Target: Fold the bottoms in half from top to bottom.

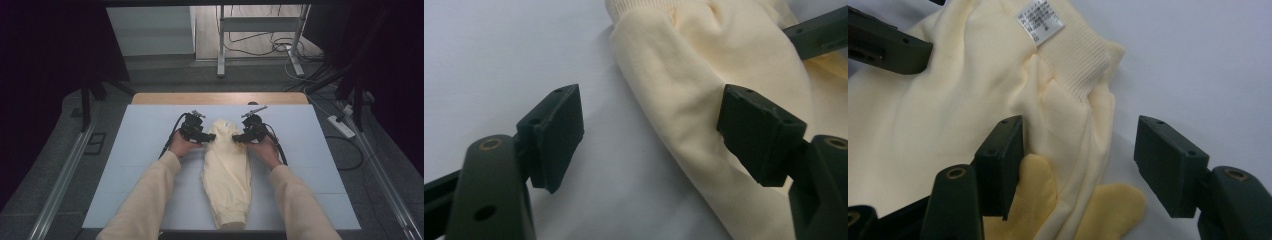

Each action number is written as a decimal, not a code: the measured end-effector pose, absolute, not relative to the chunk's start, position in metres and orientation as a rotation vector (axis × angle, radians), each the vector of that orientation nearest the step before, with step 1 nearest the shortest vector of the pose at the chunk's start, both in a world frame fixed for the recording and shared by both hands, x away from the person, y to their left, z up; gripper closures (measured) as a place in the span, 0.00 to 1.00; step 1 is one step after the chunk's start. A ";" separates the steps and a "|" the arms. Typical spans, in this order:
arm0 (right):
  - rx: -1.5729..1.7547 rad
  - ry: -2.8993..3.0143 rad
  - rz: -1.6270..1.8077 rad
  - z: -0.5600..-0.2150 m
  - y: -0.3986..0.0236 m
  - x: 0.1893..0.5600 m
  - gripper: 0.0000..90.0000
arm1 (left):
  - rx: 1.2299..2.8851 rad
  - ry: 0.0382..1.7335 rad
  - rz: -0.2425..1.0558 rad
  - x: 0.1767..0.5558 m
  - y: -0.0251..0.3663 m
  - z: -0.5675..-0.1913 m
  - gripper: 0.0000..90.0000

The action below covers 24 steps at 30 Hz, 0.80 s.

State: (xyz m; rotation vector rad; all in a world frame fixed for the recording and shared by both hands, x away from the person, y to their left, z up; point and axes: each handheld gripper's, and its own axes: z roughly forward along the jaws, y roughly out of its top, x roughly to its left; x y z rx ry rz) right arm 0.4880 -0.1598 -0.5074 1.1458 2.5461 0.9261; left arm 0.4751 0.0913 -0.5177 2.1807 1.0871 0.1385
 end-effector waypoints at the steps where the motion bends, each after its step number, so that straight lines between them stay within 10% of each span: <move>1: 1.151 2.553 0.915 -0.510 -0.159 0.488 0.41 | 2.184 1.089 0.136 0.475 0.090 -0.519 0.29; 14: 1.160 2.586 0.935 -0.515 -0.157 0.488 0.54 | 2.211 1.067 0.112 0.475 0.081 -0.529 0.39; 24: 1.166 2.633 0.986 -0.513 -0.157 0.486 0.80 | 2.196 1.017 0.068 0.470 0.079 -0.527 0.82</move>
